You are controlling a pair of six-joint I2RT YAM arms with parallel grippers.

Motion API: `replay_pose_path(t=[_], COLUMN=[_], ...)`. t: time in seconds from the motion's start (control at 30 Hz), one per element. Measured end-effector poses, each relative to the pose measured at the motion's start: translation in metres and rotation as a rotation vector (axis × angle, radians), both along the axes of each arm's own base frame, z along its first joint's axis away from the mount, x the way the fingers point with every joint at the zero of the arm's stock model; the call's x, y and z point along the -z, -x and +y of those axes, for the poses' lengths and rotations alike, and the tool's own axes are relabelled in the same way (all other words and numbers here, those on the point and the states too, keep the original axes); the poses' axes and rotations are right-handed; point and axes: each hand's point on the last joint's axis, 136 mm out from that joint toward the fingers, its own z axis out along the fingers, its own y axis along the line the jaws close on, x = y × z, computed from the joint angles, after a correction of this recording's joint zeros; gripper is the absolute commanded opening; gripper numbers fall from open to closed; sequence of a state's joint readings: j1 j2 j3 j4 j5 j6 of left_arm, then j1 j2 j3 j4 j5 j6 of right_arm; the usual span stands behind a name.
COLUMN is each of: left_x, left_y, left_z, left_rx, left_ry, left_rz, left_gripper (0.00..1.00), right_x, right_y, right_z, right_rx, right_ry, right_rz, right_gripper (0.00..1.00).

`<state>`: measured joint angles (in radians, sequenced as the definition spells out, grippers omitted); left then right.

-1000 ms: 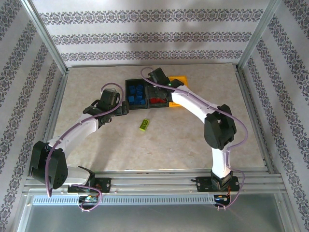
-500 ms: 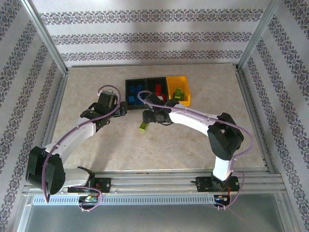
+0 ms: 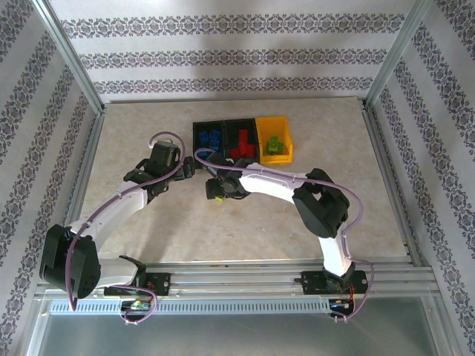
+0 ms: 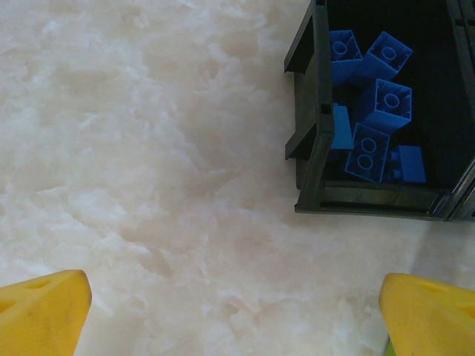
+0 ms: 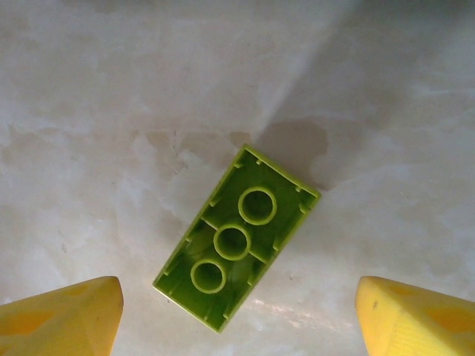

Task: Sort the legos into containers by color
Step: Pick up the lego from the center of the table.

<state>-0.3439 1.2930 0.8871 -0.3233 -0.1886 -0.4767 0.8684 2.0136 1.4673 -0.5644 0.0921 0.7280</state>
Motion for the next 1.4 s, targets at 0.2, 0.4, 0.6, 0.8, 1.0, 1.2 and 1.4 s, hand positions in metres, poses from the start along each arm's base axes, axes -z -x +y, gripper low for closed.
replay_pose_path(t=[0.2, 0.4, 0.6, 0.8, 1.0, 1.2, 1.4], left_x=[0.003, 0.003, 0.002, 0.002, 0.002, 0.002, 0.005], left_y=[0.001, 0.001, 0.001, 0.001, 0.001, 0.001, 0.003], left_z=[0.003, 0.005, 0.005, 0.005, 0.005, 0.005, 0.006], left_rx=[-0.006, -0.012, -0.012, -0.012, -0.012, -0.012, -0.013], left_ry=[-0.003, -0.002, -0.001, -0.001, -0.001, -0.002, -0.004], left_rz=[0.007, 0.005, 0.004, 0.004, 0.004, 0.004, 0.01], left_gripper=[1.0, 1.0, 1.0, 1.0, 1.0, 1.0, 1.0], right_x=[0.008, 0.021, 0.028, 0.03, 0.03, 0.027, -0.012], right_y=[-0.006, -0.01, -0.014, -0.018, -0.018, -0.015, -0.038], right_z=[0.012, 0.021, 0.025, 0.025, 0.021, 0.001, -0.058], right_rx=[-0.006, -0.019, -0.041, -0.072, -0.096, -0.096, 0.014], right_ry=[-0.01, -0.007, 0.013, 0.051, 0.087, 0.121, 0.1], right_rz=[0.011, 0.028, 0.033, 0.024, 0.008, 0.012, -0.032], right_gripper=[0.72, 0.65, 0.55, 0.43, 0.24, 0.17, 0.17])
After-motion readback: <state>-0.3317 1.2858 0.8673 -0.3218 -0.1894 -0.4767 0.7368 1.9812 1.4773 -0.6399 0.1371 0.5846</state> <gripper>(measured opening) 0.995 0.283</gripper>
